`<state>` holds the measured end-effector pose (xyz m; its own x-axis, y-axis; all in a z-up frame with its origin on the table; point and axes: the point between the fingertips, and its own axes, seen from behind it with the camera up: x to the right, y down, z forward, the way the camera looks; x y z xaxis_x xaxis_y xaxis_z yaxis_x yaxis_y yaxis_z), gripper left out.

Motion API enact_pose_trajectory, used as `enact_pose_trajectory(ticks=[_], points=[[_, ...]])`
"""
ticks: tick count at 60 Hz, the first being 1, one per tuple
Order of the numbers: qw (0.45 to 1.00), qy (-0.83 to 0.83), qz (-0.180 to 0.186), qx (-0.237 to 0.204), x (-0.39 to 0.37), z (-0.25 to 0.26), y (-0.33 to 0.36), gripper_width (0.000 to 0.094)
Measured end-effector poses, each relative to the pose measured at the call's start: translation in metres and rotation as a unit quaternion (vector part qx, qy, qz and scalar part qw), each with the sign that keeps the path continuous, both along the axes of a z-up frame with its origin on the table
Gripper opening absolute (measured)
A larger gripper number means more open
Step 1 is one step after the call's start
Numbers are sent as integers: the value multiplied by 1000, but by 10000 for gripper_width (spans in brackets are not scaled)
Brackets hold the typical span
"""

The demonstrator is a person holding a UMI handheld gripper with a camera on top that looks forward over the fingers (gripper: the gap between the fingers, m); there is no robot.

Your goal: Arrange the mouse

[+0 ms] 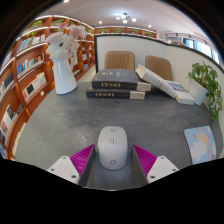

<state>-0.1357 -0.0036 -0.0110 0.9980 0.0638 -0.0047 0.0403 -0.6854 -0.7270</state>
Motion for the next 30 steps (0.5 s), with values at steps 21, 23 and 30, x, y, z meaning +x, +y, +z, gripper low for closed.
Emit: enact_pose_trajectory(ticks=[21,23,30], points=[[1000,-3,-16,-24,2,-4,27,414],[1000,-2,-15,-28,2,-3,27,389],[999,14,-8,-36,2,-4,28,348]])
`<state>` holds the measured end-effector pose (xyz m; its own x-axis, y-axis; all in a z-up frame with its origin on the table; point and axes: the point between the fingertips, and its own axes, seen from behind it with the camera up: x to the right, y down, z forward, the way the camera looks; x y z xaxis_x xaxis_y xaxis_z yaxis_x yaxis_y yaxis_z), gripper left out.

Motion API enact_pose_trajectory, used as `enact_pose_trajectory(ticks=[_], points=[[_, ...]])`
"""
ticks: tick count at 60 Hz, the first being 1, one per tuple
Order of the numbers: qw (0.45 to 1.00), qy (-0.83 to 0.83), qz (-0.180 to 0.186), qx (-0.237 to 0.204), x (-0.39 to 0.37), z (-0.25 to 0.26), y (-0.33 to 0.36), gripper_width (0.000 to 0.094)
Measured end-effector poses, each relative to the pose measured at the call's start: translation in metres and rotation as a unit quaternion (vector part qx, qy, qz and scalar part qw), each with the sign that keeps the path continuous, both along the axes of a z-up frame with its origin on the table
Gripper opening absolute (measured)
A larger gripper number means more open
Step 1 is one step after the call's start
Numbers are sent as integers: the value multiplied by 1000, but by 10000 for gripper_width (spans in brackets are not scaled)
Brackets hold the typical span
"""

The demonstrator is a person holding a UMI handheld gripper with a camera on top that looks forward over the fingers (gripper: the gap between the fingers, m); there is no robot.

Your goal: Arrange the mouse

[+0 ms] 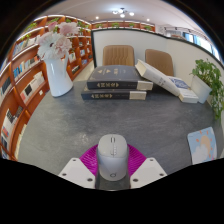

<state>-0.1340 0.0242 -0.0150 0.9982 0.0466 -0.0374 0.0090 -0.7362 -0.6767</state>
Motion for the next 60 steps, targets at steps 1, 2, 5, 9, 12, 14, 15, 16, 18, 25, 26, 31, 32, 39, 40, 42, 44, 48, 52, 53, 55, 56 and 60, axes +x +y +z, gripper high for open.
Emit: enact_pose_trajectory(ticks=[1,2,5,9,12,14,15,16,18,25,26,31,32,39,40,42,44,48,52,53,55,56,60], points=[[1000,3,2,-3,0,1,0,346],[1000,6,5,-5,0,1,0,347],[1000,10,18,-13,-1,2,-2,347],[999,20,36,-19,0,10,-6,348],[999,25,43,-2,10,34,-5,347],[998,26,46,18,20,56,-3,347],[998,27,45,28,28,68,-1,347],[998,27,42,38,34,80,3,347],[997,26,37,61,50,110,4,346],[989,3,25,143,118,213,15,346],[988,-3,24,155,134,227,16,346],[979,-27,9,200,181,288,14,347],[978,-31,6,207,191,297,14,346],[973,-59,-16,222,268,315,11,346],[974,-61,-20,219,277,312,10,345],[975,-63,-25,209,293,294,1,343],[979,-67,-26,193,312,282,2,344],[984,-76,-33,155,339,239,-5,342],[990,-68,-38,117,348,185,-15,344],[991,-64,-38,108,353,175,-19,344],[993,-63,-37,89,359,152,-24,343],[994,-64,-38,77,362,140,-28,343],[997,-63,-37,39,362,95,-40,343]])
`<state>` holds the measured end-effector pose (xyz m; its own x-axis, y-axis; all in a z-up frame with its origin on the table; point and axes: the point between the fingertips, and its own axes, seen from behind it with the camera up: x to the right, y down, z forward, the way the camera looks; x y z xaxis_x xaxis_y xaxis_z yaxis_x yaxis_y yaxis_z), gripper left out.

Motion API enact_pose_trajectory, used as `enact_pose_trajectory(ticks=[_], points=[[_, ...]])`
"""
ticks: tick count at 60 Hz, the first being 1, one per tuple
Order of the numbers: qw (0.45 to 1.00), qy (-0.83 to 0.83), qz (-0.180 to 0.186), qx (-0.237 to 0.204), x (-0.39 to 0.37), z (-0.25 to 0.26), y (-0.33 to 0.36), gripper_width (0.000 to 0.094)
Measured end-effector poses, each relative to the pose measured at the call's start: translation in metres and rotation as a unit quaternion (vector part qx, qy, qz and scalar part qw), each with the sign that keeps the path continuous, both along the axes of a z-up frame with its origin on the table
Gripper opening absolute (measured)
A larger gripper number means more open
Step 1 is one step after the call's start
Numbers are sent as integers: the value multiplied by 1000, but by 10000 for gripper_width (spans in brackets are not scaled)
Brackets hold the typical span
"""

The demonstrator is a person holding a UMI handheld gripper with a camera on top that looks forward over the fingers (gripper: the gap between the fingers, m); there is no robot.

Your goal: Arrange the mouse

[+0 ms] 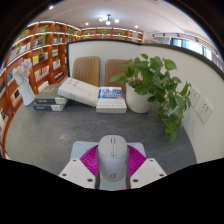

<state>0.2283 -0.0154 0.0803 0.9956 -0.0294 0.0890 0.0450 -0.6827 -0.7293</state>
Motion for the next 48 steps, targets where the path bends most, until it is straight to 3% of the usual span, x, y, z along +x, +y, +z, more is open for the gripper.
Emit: enact_pose_trajectory(ticks=[12,15,24,36,42,48], points=[[998,15,-7,-67,7,-84,-26,346],[999,23,-12,-44,5,-88,-25,348],[998,36,-18,-56,4,-91,-27,376],[996,48,-11,-72,3,-91,-27,507],[994,32,10,-99,5,-90,-33,727],[994,14,30,-103,2,-63,-40,747]])
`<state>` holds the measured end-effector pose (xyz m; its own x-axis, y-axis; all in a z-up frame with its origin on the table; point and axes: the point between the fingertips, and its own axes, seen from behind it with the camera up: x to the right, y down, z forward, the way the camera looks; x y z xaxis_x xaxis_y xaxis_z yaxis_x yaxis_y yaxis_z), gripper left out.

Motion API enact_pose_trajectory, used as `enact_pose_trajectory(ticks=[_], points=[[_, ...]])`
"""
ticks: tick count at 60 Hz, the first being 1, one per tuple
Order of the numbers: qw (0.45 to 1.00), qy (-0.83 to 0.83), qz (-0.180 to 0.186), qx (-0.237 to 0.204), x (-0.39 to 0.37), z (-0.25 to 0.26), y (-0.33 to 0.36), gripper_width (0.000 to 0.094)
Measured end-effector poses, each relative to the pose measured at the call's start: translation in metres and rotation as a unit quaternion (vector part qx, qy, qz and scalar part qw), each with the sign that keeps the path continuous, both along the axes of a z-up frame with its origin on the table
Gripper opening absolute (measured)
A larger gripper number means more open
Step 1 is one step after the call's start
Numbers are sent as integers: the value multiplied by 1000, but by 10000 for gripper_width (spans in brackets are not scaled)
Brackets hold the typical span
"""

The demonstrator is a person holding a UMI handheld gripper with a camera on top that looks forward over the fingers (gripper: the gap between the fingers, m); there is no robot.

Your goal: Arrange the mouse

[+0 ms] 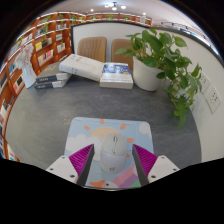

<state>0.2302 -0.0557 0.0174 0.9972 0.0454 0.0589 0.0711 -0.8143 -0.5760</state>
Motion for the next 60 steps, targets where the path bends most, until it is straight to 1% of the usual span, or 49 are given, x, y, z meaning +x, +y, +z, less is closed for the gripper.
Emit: enact_pose_trajectory(ticks=[6,17,28,32,44,60], points=[[1000,-5,-3,19,-4,48,-2,755],[995,21,-4,96,-35,149,2,756],[988,46,3,150,-85,212,-4,753],[985,65,7,163,-108,225,-9,751],[987,52,19,152,-157,226,-33,750],[988,37,12,146,-207,223,-57,751]])
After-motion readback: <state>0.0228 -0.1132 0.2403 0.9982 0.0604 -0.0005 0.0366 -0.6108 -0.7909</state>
